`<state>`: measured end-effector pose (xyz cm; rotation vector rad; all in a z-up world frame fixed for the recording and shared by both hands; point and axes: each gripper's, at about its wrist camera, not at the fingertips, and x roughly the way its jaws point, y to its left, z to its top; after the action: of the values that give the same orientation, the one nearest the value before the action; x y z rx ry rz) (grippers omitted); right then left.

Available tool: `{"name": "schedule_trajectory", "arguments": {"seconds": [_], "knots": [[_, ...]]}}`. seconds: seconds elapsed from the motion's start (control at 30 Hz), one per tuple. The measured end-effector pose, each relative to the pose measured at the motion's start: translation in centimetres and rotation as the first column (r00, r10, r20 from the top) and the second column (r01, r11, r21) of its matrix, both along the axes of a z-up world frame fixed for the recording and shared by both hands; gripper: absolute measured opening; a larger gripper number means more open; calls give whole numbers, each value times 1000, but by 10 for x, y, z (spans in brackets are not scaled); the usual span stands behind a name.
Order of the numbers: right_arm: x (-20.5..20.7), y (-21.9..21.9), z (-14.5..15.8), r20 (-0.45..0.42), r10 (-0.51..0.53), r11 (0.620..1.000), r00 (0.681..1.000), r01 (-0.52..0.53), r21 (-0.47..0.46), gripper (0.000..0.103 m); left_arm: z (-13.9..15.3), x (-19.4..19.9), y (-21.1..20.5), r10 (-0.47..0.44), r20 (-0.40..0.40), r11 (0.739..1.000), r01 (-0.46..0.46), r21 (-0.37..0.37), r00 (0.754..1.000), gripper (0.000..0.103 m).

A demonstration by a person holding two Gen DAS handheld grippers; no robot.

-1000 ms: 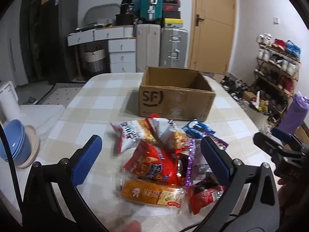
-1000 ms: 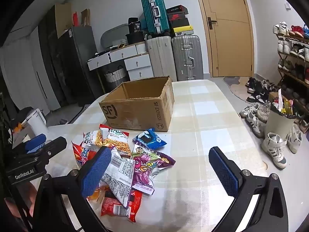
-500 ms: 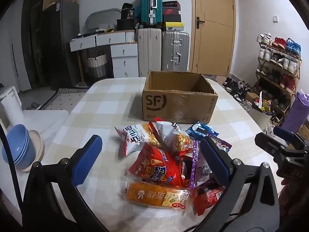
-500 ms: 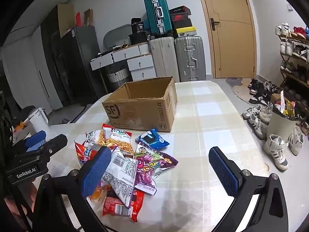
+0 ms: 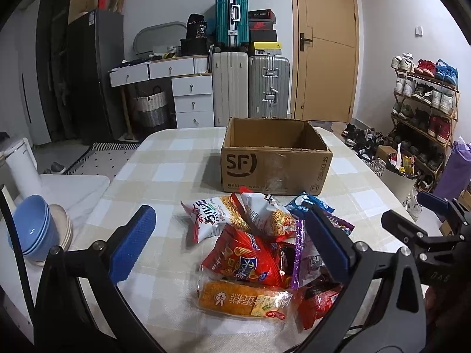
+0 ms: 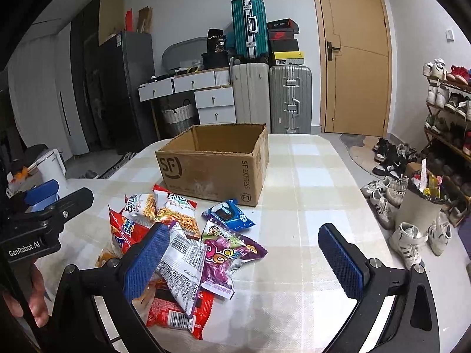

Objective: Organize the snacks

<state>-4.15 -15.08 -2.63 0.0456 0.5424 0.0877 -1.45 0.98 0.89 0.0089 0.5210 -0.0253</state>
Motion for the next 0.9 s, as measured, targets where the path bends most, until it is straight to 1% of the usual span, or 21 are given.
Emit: {"name": "schedule_trajectory", "arguments": {"seconds": [0.9], "knots": [[-2,-2,4,-6,-5,1000,1000,5,-2,103,-2,0,0,38,0,999,-38,22,999,101]]}}
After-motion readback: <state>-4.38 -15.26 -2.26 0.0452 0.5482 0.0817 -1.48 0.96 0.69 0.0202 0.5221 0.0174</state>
